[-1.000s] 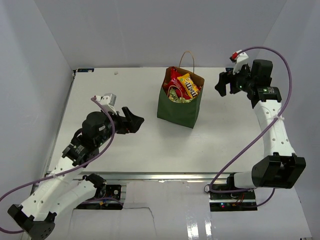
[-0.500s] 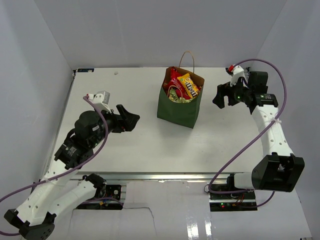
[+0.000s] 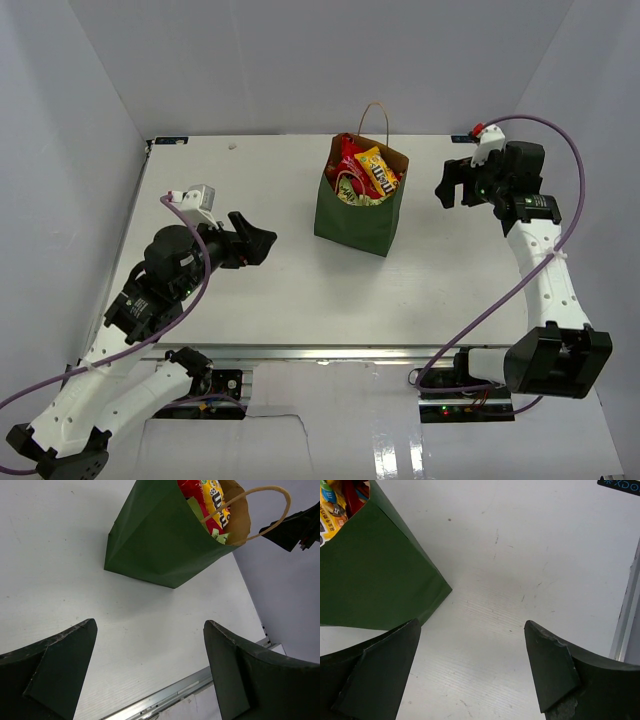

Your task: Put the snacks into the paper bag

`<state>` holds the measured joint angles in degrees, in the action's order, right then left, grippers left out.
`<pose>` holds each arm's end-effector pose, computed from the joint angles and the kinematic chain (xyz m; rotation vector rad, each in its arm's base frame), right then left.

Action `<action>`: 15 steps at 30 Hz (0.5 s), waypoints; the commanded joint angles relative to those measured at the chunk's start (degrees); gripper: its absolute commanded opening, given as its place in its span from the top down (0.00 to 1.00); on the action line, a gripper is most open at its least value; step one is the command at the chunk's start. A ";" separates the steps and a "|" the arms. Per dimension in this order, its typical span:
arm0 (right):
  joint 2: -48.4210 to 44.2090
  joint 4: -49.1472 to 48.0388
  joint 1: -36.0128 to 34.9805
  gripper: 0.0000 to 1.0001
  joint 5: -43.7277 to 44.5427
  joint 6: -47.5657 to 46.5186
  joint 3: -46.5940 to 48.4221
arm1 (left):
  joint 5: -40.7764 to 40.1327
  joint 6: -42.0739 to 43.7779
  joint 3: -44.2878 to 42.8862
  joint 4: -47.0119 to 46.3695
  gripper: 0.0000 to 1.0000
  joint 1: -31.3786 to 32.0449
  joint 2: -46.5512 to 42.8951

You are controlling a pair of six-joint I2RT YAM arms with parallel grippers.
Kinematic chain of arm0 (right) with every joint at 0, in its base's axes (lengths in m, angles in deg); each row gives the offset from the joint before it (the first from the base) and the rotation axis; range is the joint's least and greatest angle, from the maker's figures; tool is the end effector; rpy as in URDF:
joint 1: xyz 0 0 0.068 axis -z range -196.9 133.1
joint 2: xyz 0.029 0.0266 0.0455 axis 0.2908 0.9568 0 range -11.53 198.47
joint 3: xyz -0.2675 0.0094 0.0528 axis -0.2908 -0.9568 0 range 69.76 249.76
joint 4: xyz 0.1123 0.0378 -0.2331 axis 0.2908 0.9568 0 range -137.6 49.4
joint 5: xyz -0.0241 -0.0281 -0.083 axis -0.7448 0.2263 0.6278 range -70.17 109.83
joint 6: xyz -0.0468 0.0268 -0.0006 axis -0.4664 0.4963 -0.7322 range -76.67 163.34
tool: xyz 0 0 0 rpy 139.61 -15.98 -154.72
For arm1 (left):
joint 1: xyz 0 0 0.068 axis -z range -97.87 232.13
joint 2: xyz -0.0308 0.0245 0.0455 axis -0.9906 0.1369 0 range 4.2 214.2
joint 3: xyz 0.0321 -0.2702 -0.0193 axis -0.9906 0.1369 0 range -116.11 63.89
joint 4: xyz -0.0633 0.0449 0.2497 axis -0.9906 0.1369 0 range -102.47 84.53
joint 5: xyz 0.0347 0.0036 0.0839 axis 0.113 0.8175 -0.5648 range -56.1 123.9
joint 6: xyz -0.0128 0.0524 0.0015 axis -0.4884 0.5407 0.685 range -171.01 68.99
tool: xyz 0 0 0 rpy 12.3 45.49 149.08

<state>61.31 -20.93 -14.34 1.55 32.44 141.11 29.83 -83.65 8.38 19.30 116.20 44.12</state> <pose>0.2838 -0.0016 0.3686 -0.3428 2.0111 0.1819 0.1196 -0.0778 0.3760 -0.0274 1.9188 -0.7354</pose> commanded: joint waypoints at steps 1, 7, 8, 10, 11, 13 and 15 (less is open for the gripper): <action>-2.35 -3.30 0.16 0.10 3.60 1.23 -1.56 | 0.30 -0.14 -0.92 0.40 0.02 -0.14 -0.11; -4.63 -3.56 0.16 0.10 3.78 0.70 -2.71 | 0.74 -1.37 1.01 -0.56 0.02 -0.14 -1.60; -4.98 -3.82 0.16 0.10 3.35 0.53 -3.06 | 0.82 -1.54 1.19 -0.92 0.02 -0.14 -1.78; -6.13 -4.78 0.16 0.10 2.91 0.44 -3.41 | 1.09 -1.11 0.84 -1.27 0.02 -0.14 -1.87; -6.56 -5.14 0.16 0.10 2.29 0.52 -3.85 | 1.00 -0.76 0.58 -1.27 0.02 -0.14 -1.87; -7.62 -6.28 0.16 0.10 2.11 1.31 -4.55 | 1.09 -0.14 0.31 -1.36 0.02 -0.14 -1.95; -8.41 -6.72 0.16 0.10 1.67 2.19 -5.87 | 1.17 0.12 0.92 -1.88 0.02 -0.14 -2.39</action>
<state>54.91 -23.85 -14.34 4.26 33.16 136.36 30.28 -84.39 9.23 18.75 116.20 42.55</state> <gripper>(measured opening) 0.900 0.979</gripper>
